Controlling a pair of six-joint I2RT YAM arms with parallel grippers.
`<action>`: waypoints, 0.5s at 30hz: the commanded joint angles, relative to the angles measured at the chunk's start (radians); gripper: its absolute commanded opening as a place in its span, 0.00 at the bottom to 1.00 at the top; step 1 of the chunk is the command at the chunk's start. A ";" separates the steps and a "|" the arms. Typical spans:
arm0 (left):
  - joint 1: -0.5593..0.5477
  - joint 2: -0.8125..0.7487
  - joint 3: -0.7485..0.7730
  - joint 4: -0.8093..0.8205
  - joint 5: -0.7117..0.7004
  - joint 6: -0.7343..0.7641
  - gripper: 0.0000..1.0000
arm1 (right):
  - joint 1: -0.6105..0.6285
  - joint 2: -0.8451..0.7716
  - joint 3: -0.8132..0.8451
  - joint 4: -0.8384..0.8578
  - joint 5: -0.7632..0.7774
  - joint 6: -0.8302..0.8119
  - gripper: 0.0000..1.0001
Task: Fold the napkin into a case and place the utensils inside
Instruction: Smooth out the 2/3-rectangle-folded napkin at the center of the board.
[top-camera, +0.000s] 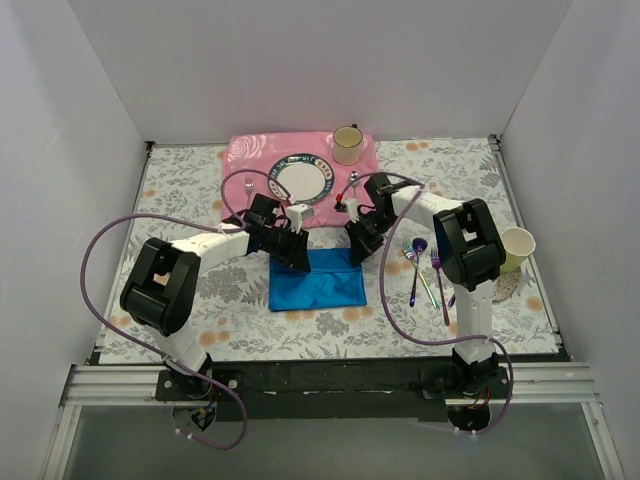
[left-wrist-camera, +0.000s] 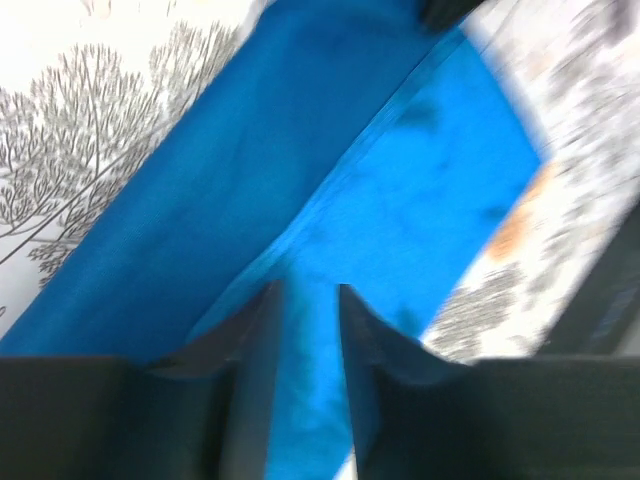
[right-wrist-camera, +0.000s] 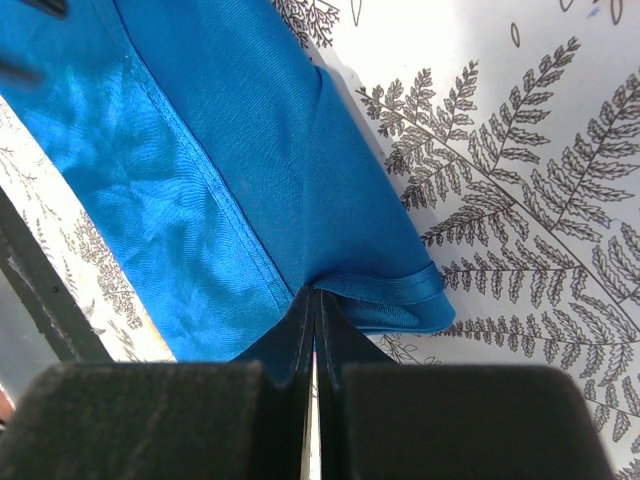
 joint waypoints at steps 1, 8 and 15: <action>0.025 -0.120 0.023 0.185 0.196 -0.214 0.37 | -0.005 0.028 -0.078 0.165 0.182 -0.081 0.01; 0.042 -0.022 -0.035 0.503 0.310 -0.665 0.54 | -0.005 0.006 -0.113 0.207 0.190 -0.094 0.01; 0.045 0.130 -0.085 0.813 0.336 -0.967 0.57 | -0.004 0.004 -0.125 0.228 0.188 -0.097 0.01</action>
